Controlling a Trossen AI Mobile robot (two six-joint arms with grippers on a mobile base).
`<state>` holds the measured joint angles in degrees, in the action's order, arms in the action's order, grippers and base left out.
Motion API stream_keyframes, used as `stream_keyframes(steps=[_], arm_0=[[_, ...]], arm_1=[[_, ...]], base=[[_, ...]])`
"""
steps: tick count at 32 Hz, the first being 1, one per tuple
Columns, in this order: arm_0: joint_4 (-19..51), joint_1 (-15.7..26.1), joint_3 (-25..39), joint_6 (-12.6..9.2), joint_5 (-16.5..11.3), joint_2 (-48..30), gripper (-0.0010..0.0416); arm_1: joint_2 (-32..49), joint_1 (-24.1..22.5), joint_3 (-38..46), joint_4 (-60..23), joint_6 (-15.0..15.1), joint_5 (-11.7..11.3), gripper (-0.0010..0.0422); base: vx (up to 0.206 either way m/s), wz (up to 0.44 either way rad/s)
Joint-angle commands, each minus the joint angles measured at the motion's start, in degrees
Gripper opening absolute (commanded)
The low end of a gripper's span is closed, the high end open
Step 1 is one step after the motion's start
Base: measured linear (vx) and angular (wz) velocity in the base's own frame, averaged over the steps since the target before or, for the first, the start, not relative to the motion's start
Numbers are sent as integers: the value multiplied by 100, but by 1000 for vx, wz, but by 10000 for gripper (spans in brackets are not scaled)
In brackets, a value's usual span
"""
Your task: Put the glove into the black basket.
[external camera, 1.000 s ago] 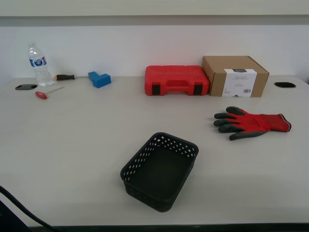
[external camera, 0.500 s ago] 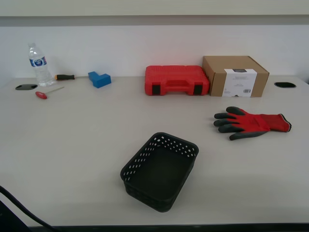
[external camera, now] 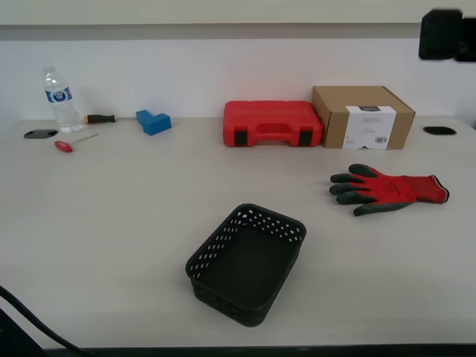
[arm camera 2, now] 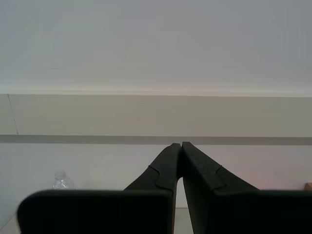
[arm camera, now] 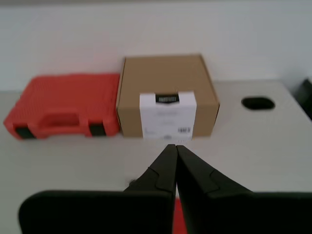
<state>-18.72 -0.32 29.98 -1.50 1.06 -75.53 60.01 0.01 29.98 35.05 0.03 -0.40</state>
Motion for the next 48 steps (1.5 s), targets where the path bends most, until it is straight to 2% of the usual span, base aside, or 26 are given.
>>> stream_keyframes(steps=[1,5,11,16,24,28,32,34,36,37,38,39,44,48], arm_0=[[208,0,44,-28,-9,-518,1],[807,-2,420,-55,-9,-1268,1],[1941,-2,1449,-44,-4,-2621,1],[2116,2,2218,-24,-7,-3783,1],[2203,-17,2876,50,31,-5062,1],[2221,-26,3025,0,-11,-5475,1],[2201,-129,3082,7,24,-5578,7],[2194,-313,3139,17,35,-5600,36],[2162,-538,3182,48,57,-5639,83],[2153,-605,3193,105,61,-5639,96],[2061,-758,3193,313,68,-5639,121],[1998,-846,3193,400,59,-5639,137],[1593,-929,3224,535,76,-5716,211],[1834,-870,3567,531,50,-6146,239]], arm_1=[[2,0,2,22,2,-22,0],[2,-2,2,20,2,-22,0],[2,0,4,22,2,-22,0],[2,0,4,22,0,-22,0],[2,0,2,20,2,-22,0],[2,0,2,20,2,-22,0],[2,0,2,20,2,-22,0],[2,0,2,20,2,-22,0],[2,0,2,20,2,-22,0],[2,0,2,20,0,-22,0],[2,0,2,20,2,-22,0],[2,0,2,20,2,-22,0],[2,-2,2,20,0,-22,0],[2,0,4,20,2,-22,0]], base=[[0,0],[0,0],[0,0],[0,0],[0,0],[0,0],[0,0],[0,0],[0,0],[0,0],[0,0],[0,0],[0,0],[0,0]])
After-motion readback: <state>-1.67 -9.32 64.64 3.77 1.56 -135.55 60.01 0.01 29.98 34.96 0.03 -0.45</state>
